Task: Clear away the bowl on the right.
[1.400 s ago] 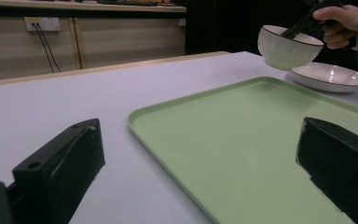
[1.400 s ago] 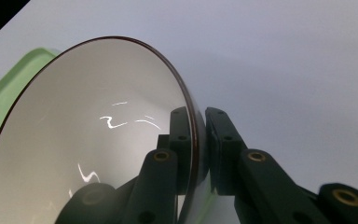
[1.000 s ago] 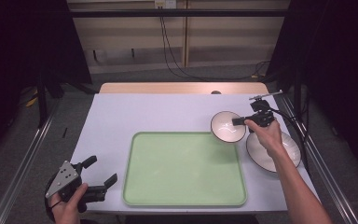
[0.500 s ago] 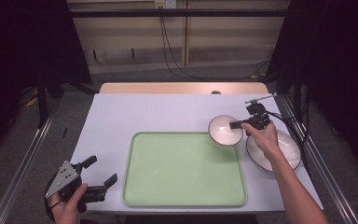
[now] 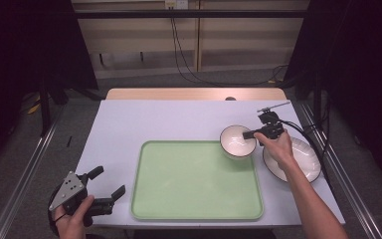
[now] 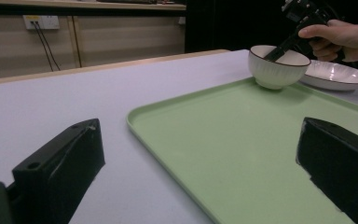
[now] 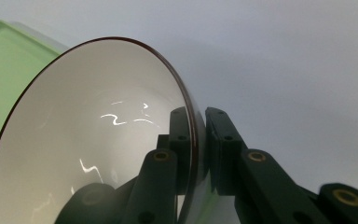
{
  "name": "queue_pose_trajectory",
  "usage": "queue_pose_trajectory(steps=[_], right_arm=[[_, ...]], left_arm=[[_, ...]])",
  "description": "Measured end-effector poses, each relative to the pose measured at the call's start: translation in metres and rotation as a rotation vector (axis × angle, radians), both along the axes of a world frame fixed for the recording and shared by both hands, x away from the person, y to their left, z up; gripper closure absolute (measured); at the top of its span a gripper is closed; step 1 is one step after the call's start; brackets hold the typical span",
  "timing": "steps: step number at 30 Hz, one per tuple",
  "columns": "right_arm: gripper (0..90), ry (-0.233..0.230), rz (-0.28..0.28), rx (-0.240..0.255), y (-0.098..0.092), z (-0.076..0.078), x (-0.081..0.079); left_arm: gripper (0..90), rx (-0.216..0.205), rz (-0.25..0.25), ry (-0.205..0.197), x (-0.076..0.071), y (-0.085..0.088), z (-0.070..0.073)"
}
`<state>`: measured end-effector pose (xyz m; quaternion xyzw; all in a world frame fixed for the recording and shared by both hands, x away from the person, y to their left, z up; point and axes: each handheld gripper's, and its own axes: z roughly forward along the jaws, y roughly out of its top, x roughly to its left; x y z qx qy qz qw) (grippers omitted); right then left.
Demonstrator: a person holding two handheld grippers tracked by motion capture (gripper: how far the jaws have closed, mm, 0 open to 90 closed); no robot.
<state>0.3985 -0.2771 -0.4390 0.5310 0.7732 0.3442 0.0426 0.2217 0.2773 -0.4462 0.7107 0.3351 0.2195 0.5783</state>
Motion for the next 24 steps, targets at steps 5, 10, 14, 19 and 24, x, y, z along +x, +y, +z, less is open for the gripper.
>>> queue_pose_trajectory(steps=[5,10,14,19,24], right_arm=[[81.9,0.012,-0.001,0.001,0.0027,-0.0037,0.0018],[81.9,0.022,-0.003,-0.01,0.0027,-0.0054,0.0037],[82.1,0.026,-0.009,-0.013,0.0021,-0.0066,0.0038],[82.5,0.023,-0.011,-0.029,0.0025,-0.0084,0.0035],[82.6,0.018,-0.008,-0.028,0.0021,-0.0097,0.0034]], left_arm=[[0.9,-0.002,0.001,-0.002,-0.0003,0.0004,0.0001],[0.9,0.001,-0.007,-0.007,-0.0003,0.0011,0.0005],[0.9,-0.004,0.001,-0.005,-0.0003,0.0004,0.0004],[0.9,-0.003,-0.006,-0.005,-0.0005,0.0006,0.0004],[0.9,0.003,-0.001,-0.006,-0.0005,0.001,0.0004]])
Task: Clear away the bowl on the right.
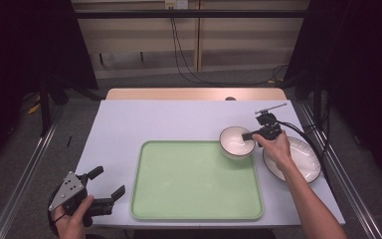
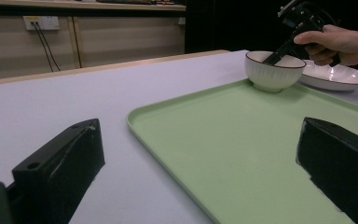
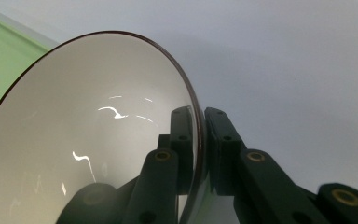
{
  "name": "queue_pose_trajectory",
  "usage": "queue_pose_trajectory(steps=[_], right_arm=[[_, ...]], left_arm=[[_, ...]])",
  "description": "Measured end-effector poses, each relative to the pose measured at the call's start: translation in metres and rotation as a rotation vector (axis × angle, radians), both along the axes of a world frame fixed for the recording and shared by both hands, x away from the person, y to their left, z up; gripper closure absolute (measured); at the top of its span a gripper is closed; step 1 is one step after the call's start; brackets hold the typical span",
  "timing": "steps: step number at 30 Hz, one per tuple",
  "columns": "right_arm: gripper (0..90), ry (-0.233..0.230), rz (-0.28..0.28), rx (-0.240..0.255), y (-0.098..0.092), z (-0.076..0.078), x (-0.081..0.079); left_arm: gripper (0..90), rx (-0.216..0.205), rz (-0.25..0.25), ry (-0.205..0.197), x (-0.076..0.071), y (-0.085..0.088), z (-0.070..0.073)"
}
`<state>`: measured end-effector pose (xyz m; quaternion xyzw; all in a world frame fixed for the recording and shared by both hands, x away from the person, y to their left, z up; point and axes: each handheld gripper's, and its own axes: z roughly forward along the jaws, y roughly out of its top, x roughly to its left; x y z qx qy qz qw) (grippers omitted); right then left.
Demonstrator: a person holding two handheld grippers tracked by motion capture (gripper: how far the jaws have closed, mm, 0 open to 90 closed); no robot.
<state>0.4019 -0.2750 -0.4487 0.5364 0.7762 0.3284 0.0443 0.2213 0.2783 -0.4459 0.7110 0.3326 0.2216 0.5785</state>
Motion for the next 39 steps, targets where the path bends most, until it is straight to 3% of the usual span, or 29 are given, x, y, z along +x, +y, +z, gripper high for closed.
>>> queue_pose_trajectory(steps=[13,23,31,36,39], right_arm=[[82.7,-0.05,0.029,-0.009,-0.0003,-0.0034,-0.0021],[80.9,-0.05,0.033,-0.018,-0.0001,-0.0065,-0.0034],[43.6,-0.079,0.002,-0.036,-0.0011,-0.0071,-0.003],[18.1,-0.099,-0.012,-0.022,-0.0012,-0.0068,-0.0019],[7.4,-0.114,-0.033,-0.023,-0.0023,-0.0053,-0.002]], left_arm=[[0.9,-0.013,-0.004,-0.002,-0.0006,-0.0004,0.0006],[0.9,-0.007,-0.002,0.001,-0.0003,-0.0002,0.0],[0.9,-0.006,0.004,0.008,0.0003,-0.0012,-0.0007],[0.9,0.001,0.003,0.005,0.0,-0.0002,-0.0003],[0.9,-0.003,0.005,0.004,0.0,-0.0004,-0.0003]])
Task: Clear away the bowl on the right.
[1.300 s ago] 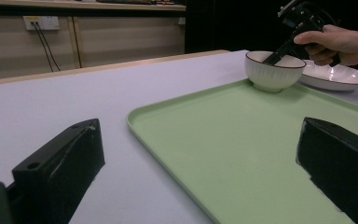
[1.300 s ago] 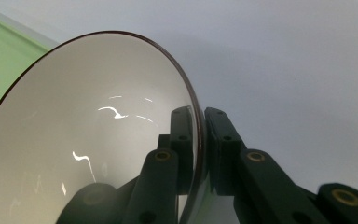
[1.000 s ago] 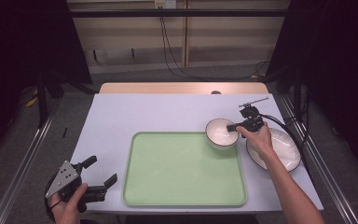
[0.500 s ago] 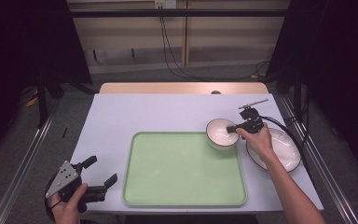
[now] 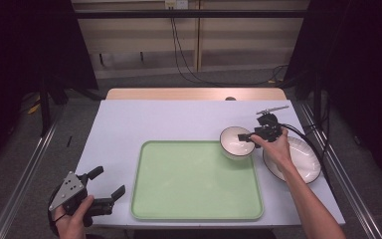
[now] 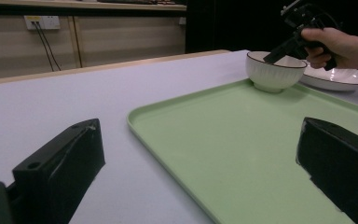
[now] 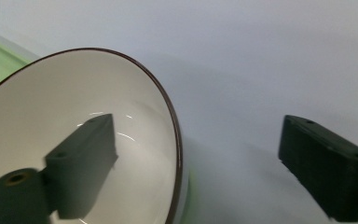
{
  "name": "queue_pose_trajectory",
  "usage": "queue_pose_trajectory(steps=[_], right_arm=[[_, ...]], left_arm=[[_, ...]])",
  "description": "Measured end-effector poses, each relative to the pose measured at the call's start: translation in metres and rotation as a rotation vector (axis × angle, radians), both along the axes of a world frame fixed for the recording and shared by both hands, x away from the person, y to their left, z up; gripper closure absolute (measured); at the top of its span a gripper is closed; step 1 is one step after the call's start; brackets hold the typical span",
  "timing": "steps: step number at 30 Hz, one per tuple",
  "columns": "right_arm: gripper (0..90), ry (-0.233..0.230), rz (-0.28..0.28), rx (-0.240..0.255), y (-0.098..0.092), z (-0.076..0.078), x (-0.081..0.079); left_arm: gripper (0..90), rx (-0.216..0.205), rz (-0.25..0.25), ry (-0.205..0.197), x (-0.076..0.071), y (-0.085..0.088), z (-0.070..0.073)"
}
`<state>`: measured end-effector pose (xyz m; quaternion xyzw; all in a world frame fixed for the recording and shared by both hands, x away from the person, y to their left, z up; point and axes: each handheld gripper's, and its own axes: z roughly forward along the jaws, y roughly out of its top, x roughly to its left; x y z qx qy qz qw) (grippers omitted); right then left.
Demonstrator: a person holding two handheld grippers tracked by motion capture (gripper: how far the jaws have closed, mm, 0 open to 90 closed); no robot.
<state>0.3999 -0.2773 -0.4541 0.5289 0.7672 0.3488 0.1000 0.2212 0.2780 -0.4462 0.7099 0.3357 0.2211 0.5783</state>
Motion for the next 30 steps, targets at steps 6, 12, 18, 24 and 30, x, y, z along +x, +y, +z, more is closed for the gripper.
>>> queue_pose_trajectory(steps=[6,12,18,24,30], right_arm=[[4.2,-0.029,-0.011,0.017,0.0,0.002,0.0],[3.7,-0.13,-0.022,0.082,-0.005,0.009,-0.005],[1.9,-0.168,-0.066,0.011,-0.005,0.007,-0.013],[2.1,-0.227,-0.062,0.015,-0.011,0.012,-0.022],[2.6,-0.281,-0.058,0.011,-0.015,0.016,-0.034]], left_arm=[[0.9,0.001,0.0,0.002,0.0,0.0,0.0],[0.9,-0.009,0.004,-0.001,0.0,0.001,0.0],[0.9,-0.007,0.005,-0.003,-0.001,0.001,0.001],[0.9,-0.007,0.001,-0.002,-0.001,0.001,0.001],[1.1,-0.007,0.012,-0.004,-0.001,0.001,0.001]])
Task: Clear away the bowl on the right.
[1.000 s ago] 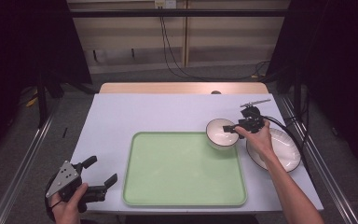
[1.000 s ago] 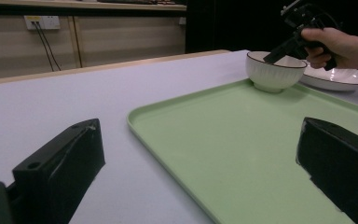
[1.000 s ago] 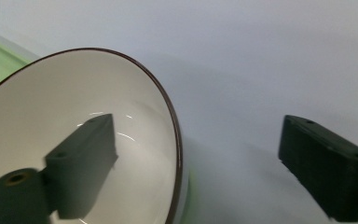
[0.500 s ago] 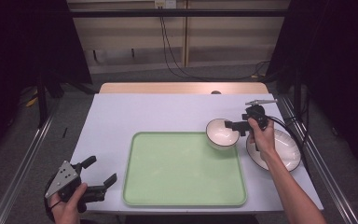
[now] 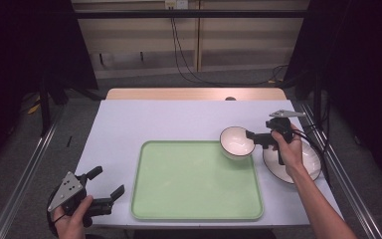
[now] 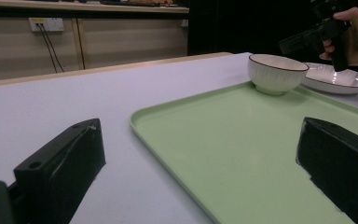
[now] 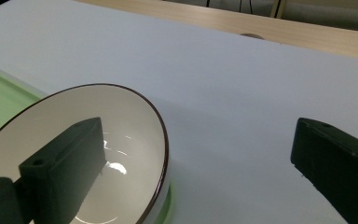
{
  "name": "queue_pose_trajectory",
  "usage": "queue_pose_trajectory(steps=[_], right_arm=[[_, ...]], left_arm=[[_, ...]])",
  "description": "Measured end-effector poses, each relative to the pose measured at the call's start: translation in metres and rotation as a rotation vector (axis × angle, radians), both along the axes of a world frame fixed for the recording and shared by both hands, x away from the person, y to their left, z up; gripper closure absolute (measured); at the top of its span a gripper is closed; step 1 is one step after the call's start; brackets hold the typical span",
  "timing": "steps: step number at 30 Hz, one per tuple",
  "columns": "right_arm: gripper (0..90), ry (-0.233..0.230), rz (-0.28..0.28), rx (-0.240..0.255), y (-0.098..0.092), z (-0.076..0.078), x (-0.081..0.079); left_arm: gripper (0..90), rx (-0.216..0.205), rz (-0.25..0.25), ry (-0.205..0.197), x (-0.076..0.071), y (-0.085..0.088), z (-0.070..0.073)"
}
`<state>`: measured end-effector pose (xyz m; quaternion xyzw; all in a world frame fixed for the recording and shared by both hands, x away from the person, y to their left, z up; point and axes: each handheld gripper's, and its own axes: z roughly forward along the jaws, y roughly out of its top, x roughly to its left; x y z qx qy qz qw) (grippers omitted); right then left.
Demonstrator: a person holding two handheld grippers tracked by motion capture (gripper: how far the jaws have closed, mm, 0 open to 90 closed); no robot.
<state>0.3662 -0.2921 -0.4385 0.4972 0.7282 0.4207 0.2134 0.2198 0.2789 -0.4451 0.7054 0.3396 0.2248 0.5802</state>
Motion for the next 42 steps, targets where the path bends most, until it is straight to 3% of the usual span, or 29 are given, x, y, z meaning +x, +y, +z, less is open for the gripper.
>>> queue_pose_trajectory(steps=[6,13,14,16,22,42], right_arm=[[2.1,-0.033,-0.002,0.055,-0.006,0.004,-0.011],[1.7,-0.075,-0.006,0.054,-0.01,0.008,-0.027],[1.8,-0.078,-0.009,0.06,-0.01,0.009,-0.029],[1.4,-0.088,-0.017,0.086,-0.013,0.013,-0.033],[1.2,-0.133,-0.03,0.064,-0.017,0.018,-0.049],[1.8,-0.177,-0.017,0.036,-0.024,0.017,-0.106]], left_arm=[[1.0,-0.01,-0.002,-0.004,-0.001,0.001,0.001],[1.0,-0.019,-0.01,-0.009,-0.001,0.001,0.001],[1.0,-0.001,-0.006,-0.014,-0.001,0.002,0.001],[1.0,-0.018,-0.005,-0.012,-0.002,0.0,0.001],[1.0,-0.008,-0.004,-0.002,-0.001,0.001,0.0],[0.9,-0.018,0.002,-0.005,-0.002,0.001,0.001]])
